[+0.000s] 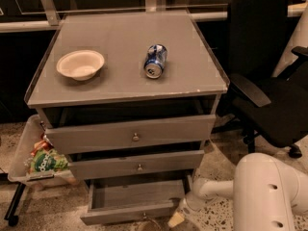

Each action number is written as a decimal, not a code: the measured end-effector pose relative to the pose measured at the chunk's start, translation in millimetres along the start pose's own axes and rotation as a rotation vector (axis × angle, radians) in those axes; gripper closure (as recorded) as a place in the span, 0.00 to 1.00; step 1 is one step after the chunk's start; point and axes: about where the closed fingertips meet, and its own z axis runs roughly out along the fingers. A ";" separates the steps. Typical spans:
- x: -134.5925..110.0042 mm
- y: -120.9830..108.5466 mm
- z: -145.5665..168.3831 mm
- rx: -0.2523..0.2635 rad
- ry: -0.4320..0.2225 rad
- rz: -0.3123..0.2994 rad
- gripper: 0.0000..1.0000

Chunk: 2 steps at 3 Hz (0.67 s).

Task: Close bottom drawer

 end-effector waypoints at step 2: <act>0.0 0.1 0.1 0.000 0.000 0.000 0.00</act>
Offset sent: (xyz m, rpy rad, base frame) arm 0.0000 0.0000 0.0000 0.0000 0.0000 0.0000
